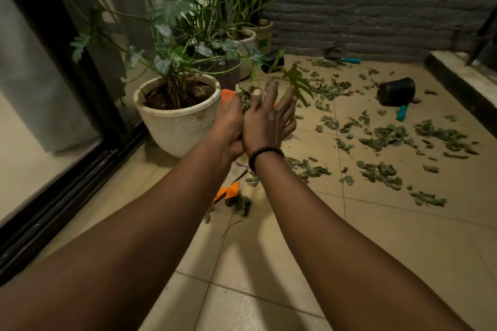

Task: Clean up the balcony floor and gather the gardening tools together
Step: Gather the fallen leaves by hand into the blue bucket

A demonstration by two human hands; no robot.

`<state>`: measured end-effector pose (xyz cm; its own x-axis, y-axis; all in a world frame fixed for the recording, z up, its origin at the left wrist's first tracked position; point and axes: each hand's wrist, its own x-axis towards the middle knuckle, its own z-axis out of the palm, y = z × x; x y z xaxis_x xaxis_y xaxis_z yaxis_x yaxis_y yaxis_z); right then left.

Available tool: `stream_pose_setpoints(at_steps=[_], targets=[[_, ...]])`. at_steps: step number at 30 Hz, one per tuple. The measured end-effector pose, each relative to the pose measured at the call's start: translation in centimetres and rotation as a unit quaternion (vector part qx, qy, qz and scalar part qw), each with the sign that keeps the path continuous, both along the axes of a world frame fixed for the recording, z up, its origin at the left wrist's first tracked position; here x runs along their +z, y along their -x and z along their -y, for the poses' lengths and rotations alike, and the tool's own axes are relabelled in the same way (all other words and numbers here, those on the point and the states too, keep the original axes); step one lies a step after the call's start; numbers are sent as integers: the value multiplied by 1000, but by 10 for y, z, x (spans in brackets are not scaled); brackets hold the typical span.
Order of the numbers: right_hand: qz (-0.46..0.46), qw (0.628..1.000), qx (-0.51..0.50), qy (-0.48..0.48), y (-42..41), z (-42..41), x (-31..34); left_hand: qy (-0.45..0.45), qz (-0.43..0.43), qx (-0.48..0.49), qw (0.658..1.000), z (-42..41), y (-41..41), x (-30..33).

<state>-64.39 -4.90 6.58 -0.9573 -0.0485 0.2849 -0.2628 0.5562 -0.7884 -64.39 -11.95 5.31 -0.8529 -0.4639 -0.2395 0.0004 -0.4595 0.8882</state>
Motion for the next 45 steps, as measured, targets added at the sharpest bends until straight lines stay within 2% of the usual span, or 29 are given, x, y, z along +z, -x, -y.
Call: stream_pose_setpoints(at_steps=[1, 2, 4, 5, 6, 7, 9, 11, 14, 15, 17, 19, 21, 25, 28, 31, 33, 36, 45], targets=[[57, 997, 44, 13, 0, 9, -2, -2, 11, 17, 1000, 10, -3, -3], [151, 982, 94, 64, 1, 17, -3, -7, 22, 33, 999, 19, -7, -5], [347, 905, 146, 198, 6, 34, -9, -13, 42, 59, 997, 39, -11, -16], [400, 875, 133, 237, 8, 39, -14, -10, 56, 76, 995, 46, -15, -21], [406, 876, 112, 236, 10, 42, -20, -5, 77, 102, 992, 53, -18, -27], [395, 891, 98, 204, 14, 40, -28, -4, 93, 128, 987, 60, -22, -32], [363, 920, 137, 54, 19, 31, -45, -2, 128, 178, 976, 73, -32, -39], [355, 909, 191, -108, 26, 25, -73, 2, 150, 211, 966, 87, -42, -48], [394, 853, 236, -247, 33, 29, -133, 14, 180, 225, 958, 99, -60, -65], [382, 848, 238, -281, 36, 36, -161, 12, 183, 223, 957, 100, -64, -70], [351, 863, 190, -310, 51, 54, -233, 9, 178, 228, 957, 100, -70, -77], [354, 895, 141, -233, 58, 63, -276, 6, 181, 232, 956, 101, -71, -85], [361, 913, 130, -142, 36, 53, -244, -7, 185, 225, 956, 101, -67, -92], [346, 932, 72, -82, 30, 53, -199, -32, 185, 222, 957, 97, -57, -99], [357, 928, 104, 27, 28, 67, -169, -29, 153, 220, 963, 94, -51, -92], [322, 928, 159, 100, 26, 84, -142, -42, 92, 218, 971, 98, -45, -80], [314, 910, 208, 176, 26, 90, -128, -59, 49, 203, 976, 100, -44, -71], [332, 860, 257, 291, 32, 91, -120, -64, 17, 207, 976, 98, -47, -60], [450, 788, 188, 376, 12, 87, -132, -50, 1, 197, 979, 86, -46, -47]])
